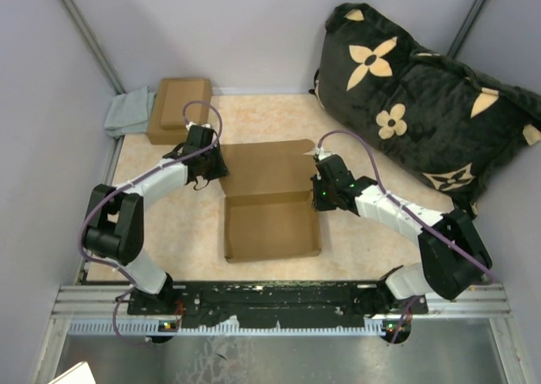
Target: Fold the paper box
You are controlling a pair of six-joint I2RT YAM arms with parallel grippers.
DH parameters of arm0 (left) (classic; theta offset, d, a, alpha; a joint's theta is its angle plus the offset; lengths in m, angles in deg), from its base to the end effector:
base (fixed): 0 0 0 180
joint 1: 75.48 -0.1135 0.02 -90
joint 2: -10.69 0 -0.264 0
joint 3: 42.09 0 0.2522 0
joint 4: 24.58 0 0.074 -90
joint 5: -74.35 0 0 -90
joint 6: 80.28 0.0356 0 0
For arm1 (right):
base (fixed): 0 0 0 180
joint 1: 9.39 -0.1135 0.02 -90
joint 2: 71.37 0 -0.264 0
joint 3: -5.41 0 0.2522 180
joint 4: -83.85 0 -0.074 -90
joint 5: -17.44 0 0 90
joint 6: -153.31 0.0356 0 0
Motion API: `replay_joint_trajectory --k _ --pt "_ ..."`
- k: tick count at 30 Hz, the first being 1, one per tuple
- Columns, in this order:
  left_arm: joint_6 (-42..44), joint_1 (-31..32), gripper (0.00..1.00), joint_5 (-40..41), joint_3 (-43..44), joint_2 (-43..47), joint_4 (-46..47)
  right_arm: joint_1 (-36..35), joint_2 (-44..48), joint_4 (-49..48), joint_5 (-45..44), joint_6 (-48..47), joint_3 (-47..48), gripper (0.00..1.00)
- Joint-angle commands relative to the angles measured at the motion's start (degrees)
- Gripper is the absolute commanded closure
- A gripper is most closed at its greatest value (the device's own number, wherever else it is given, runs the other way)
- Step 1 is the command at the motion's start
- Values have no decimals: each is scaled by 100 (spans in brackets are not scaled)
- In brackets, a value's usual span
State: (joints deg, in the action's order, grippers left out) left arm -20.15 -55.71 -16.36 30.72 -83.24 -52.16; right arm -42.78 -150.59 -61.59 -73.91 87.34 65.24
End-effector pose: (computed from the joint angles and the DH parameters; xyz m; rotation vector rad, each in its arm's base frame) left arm 0.3252 -0.1173 0.2037 -0.2110 2.4532 -0.4034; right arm 0.2284 0.1495 0.2005 -0.1986 2.5460 0.3728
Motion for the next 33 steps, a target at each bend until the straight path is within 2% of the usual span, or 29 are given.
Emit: replay_joint_trajectory --k 1,2,3,4,5,9,14,17,20,26,33 --pt "197 0 89 355 296 -36 -348 -80 -130 280 41 -121 224 85" --pt "197 1 96 421 273 -7 -349 -85 -115 314 66 -128 268 79" --pt "186 8 100 471 237 45 -319 -81 -86 356 54 -131 317 72" --pt "198 20 100 513 167 118 -228 -73 -52 393 33 -154 387 64" --pt "204 33 100 547 13 233 -103 -49 -19 478 29 -192 477 61" --pt "226 104 100 530 -696 933 741 201 153 832 114 -391 993 54" --pt "244 123 100 152 -2086 2291 2455 667 376 986 314 -631 1554 38" --pt "285 128 100 13 -2868 2986 3502 967 345 992 508 -725 1814 33" --pt "367 139 100 -91 -3310 3492 4119 1277 198 915 706 -801 2021 29" --pt "487 167 100 -261 -3867 4204 4782 1767 -182 586 1216 -965 2186 25" --pt "598 193 100 -381 -4265 4578 5270 2189 -599 -387 2741 -1311 1985 26"
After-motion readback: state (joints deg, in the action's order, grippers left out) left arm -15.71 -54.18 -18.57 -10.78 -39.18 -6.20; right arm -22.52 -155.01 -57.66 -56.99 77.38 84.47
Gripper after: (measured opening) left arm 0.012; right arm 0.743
